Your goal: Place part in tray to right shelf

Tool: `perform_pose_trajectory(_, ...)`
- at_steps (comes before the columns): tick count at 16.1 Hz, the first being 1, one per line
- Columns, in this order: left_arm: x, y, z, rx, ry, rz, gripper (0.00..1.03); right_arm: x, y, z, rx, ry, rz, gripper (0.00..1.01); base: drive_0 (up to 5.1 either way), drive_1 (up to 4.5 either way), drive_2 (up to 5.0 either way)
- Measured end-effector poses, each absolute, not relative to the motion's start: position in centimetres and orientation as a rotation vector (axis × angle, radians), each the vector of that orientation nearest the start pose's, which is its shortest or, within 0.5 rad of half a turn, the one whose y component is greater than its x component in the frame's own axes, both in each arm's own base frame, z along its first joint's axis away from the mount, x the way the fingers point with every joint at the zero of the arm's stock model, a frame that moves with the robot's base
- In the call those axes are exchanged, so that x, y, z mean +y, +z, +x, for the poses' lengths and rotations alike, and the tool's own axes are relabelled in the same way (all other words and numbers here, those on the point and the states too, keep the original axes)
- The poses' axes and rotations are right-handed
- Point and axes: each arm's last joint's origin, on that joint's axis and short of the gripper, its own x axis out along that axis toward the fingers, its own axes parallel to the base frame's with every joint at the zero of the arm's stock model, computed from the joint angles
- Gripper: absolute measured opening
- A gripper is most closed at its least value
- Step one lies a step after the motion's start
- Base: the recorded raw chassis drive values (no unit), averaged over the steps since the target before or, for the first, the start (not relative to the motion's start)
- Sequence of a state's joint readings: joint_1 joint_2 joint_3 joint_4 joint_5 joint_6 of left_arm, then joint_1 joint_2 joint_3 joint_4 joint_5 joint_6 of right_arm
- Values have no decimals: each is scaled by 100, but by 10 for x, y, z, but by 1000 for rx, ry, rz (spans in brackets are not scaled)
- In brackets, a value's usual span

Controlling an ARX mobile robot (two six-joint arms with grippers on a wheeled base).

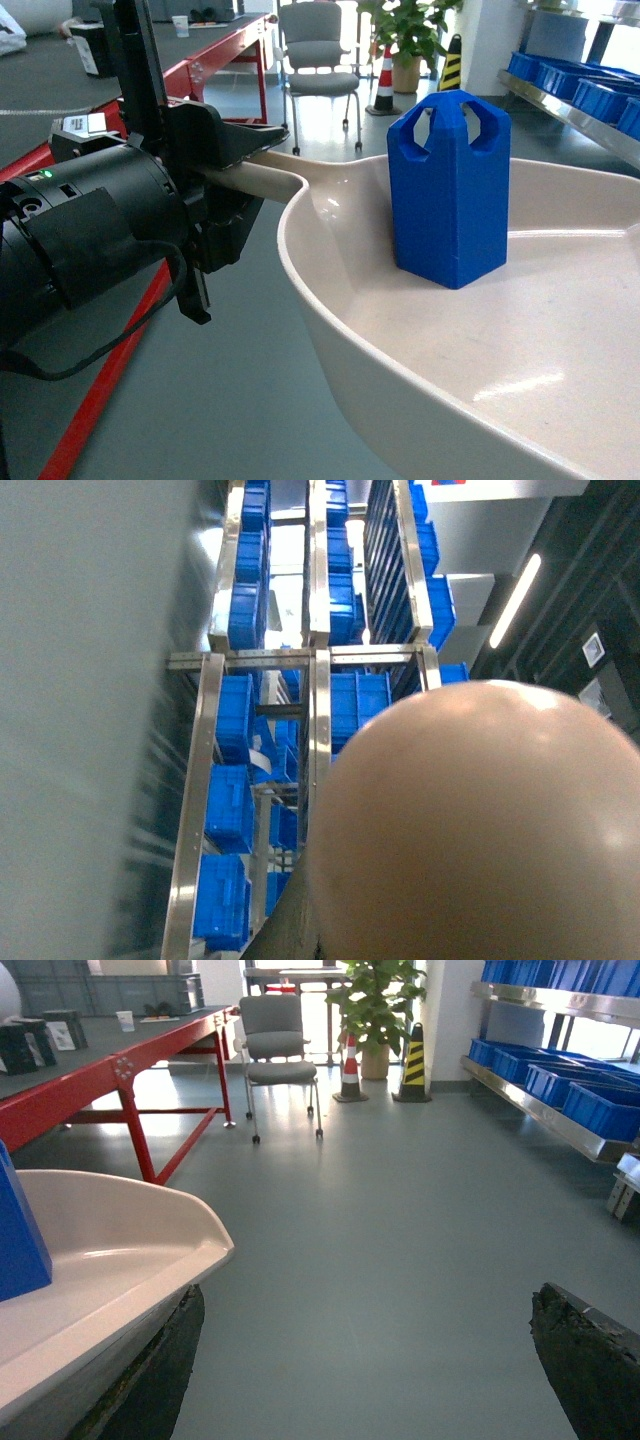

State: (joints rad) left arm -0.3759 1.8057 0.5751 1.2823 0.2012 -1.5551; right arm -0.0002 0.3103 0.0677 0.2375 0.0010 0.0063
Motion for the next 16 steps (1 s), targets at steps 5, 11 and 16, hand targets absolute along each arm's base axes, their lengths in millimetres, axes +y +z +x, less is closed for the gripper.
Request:
perform_pose_trajectory(5, -121, 154, 292, 408, -486, -1512, 14, 0, 182, 118, 11, -1, 6, 98, -5, 413, -424)
perform_pose_trajectory(11, -121, 153, 292, 412, -488, -1511, 14, 0, 182, 118, 11, 0, 6, 98, 7, 426, -411)
perform_pose_trajectory(16, -121, 154, 292, 409, -492, -1512, 14, 0, 182, 118, 9, 0, 6, 98, 1, 419, -417)
